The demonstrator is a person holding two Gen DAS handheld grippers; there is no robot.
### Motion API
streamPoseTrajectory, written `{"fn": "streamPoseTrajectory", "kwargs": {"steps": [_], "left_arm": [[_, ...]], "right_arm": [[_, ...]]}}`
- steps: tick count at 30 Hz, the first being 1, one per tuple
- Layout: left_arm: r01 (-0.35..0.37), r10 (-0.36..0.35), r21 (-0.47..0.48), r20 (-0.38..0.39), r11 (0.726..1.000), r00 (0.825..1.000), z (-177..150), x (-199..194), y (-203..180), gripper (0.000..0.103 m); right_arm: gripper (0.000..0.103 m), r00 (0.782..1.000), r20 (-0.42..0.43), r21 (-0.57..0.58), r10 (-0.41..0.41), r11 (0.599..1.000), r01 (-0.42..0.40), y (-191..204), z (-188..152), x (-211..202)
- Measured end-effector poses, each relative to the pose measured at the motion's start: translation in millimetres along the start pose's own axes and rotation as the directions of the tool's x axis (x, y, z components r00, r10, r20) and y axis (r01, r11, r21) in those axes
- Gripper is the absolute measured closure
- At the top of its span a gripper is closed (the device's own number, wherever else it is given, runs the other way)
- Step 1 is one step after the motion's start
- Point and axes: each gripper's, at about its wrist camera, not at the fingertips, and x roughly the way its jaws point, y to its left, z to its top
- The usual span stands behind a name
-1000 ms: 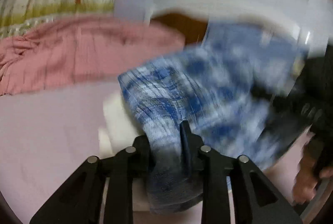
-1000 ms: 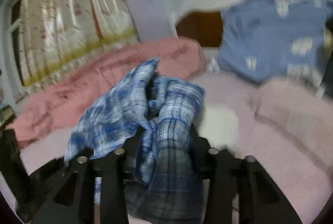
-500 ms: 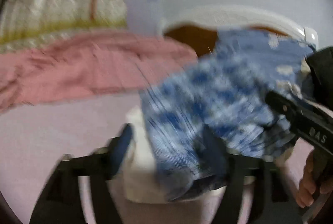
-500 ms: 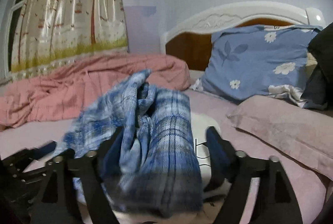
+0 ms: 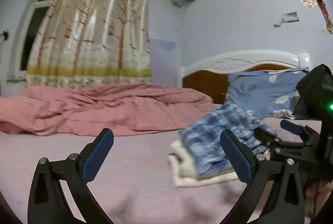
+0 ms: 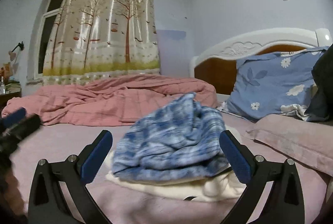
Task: Fold large clothes
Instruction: 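Release the shirt and pull both grippers back from the stack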
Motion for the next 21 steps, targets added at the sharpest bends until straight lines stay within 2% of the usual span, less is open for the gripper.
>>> {"fn": "streamPoseTrajectory", "kwargs": {"steps": [2,4,7,9,13,16,21], "left_arm": [[-0.059,0.059,0.022,-0.008,0.998,0.998,-10.0,-12.5,17.4,0.001],[-0.125,0.125,0.003,-0.017,0.992,0.992,-25.6,-22.2,35.1,0.001],[-0.157,0.157,-0.052,-0.015,0.986,0.988,-32.7,-23.1,49.3,0.001],[-0.205,0.205,-0.021,-0.006,0.979,0.979,-37.7,-15.5,46.8,0.001],[-0.191,0.193,0.036,-0.081,0.981,0.978,-48.6,5.2,37.2,0.001],[-0.171,0.176,0.069,-0.09,0.983,0.98,-51.0,8.1,29.4,0.001],[-0.154,0.158,0.052,-0.092,0.987,0.983,-50.3,6.7,32.3,0.001]], "right_arm": [[0.0,1.0,-0.012,0.001,0.015,1.0,-0.015,11.5,-1.3,-5.4],[0.0,0.999,-0.03,-0.001,0.038,0.999,-0.038,24.2,-7.7,-11.2],[0.0,0.997,-0.01,-0.011,0.082,0.997,-0.082,41.1,-22.2,-20.2],[0.0,0.998,-0.017,-0.066,0.053,0.996,-0.054,54.2,-29.9,-18.9],[0.0,1.0,-0.014,-0.064,-0.017,0.998,0.016,55.3,-39.4,-20.6],[0.0,0.997,-0.044,-0.054,-0.065,0.997,0.063,50.7,-42.2,-18.1],[0.0,0.996,-0.05,-0.041,-0.077,0.996,0.075,45.3,-42.4,-16.5]]}}
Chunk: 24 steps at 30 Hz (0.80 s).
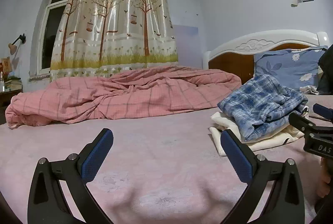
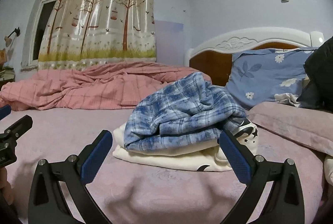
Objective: Fold large clothes
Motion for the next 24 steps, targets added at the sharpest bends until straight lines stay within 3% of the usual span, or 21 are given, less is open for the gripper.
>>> {"fn": "streamPoseTrajectory", "kwargs": {"steps": [4,11,16,24], "left_arm": [[-0.01,0.01,-0.003,-0.032,1.0,0.999,-0.1,6.7,-0.3,0.001],[-0.007,0.007,0.025,-0.005,1.0,1.0,-0.1,-0.1,-6.1,0.0],[-0.009,0.01,0.022,-0.043,1.0,0.999,-0.4,8.2,-5.6,0.0],[-0.012,0.013,0.029,-0.037,1.0,0.999,0.3,5.7,-4.3,0.0]], "right_arm": [[0.0,1.0,-0.01,-0.003,0.002,1.0,-0.002,0.6,-0.3,1.7],[0.0,1.0,-0.01,-0.001,0.011,1.0,-0.011,0.1,0.8,2.4],[0.0,1.0,-0.009,-0.005,0.007,1.0,-0.007,-0.4,0.9,1.7],[0.0,1.0,-0.009,-0.006,0.01,1.0,-0.01,-0.2,0.9,2.3]]}}
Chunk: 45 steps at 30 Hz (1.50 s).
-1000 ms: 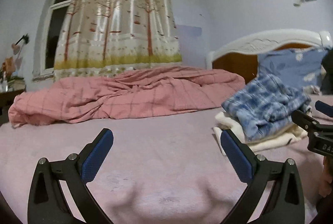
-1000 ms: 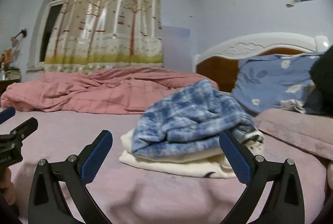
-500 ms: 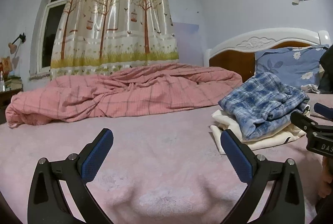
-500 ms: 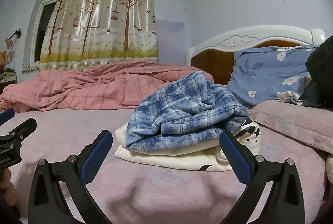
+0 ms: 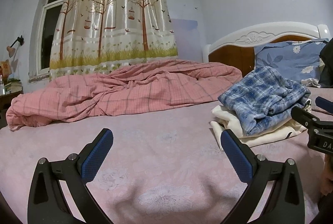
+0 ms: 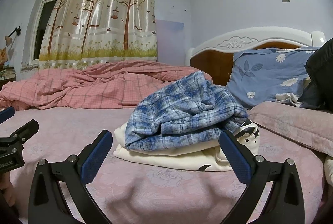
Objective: Fold large clothes
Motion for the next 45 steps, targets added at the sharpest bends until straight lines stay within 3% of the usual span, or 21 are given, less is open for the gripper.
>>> {"fn": "streamPoseTrajectory", "kwargs": {"steps": [10,39,45], "left_arm": [[-0.01,0.009,0.039,0.02,0.999,1.0,-0.1,-5.3,-7.9,0.0],[-0.039,0.039,0.011,-0.001,0.999,0.999,1.5,-6.6,3.0,0.0],[-0.049,0.048,0.022,0.028,0.999,0.998,0.5,-11.7,2.8,0.0]], "right_arm": [[0.0,1.0,-0.001,-0.001,0.0,1.0,0.0,-0.2,0.0,0.0],[0.0,1.0,-0.002,-0.003,0.0,1.0,0.0,-0.8,0.6,-0.3],[0.0,1.0,-0.002,-0.003,0.001,1.0,-0.001,-1.4,0.9,0.1]]}}
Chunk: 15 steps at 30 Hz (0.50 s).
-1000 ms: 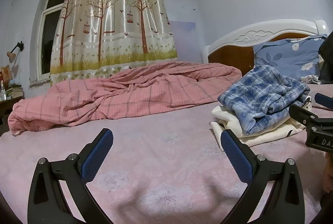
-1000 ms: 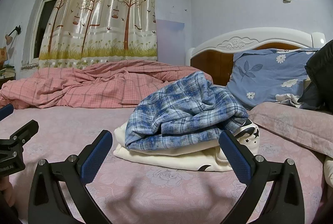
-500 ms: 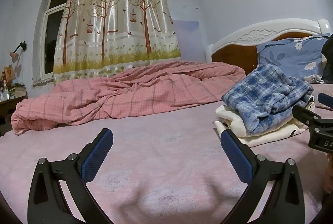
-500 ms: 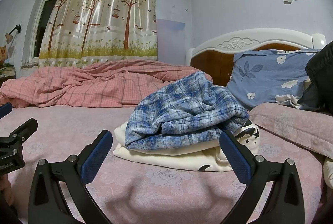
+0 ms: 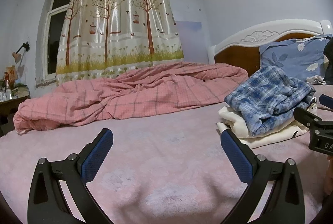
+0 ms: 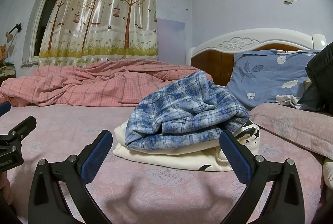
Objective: Fold large clothes
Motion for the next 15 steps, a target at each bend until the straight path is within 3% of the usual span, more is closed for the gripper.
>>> {"fn": "streamPoseTrajectory", "kwargs": {"steps": [15], "left_arm": [[-0.008,0.008,0.011,-0.024,1.0,1.0,-1.8,1.1,0.9,0.0]], "right_arm": [[0.0,1.0,-0.001,-0.002,0.002,1.0,-0.002,-1.0,0.5,0.8]]}}
